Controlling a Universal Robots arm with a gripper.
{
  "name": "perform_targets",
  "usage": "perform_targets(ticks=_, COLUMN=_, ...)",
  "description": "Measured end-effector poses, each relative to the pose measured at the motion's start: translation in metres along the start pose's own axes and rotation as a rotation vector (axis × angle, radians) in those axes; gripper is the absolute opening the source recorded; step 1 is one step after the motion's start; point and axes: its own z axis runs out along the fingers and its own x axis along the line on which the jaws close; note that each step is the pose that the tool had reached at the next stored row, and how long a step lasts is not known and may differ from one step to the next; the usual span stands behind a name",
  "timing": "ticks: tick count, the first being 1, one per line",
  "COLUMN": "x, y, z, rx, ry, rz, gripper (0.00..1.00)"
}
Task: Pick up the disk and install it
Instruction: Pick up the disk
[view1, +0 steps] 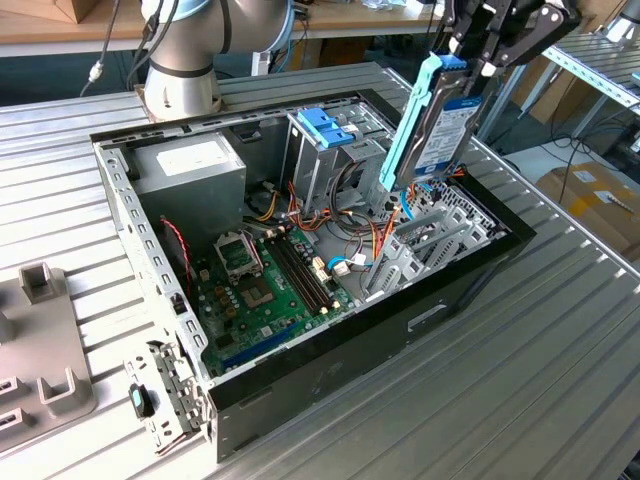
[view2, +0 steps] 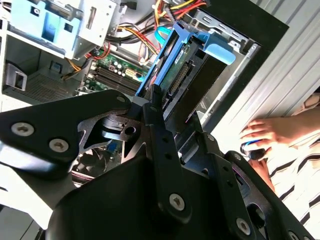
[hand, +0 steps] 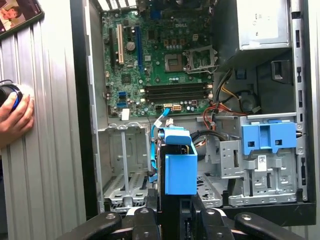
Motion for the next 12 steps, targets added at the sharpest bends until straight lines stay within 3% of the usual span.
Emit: perform_targets(ticks=12, x=0.0298, y=-0.002, z=0.0008, rx=0.0, ry=-0.0002, rz=0.0, gripper=0.35)
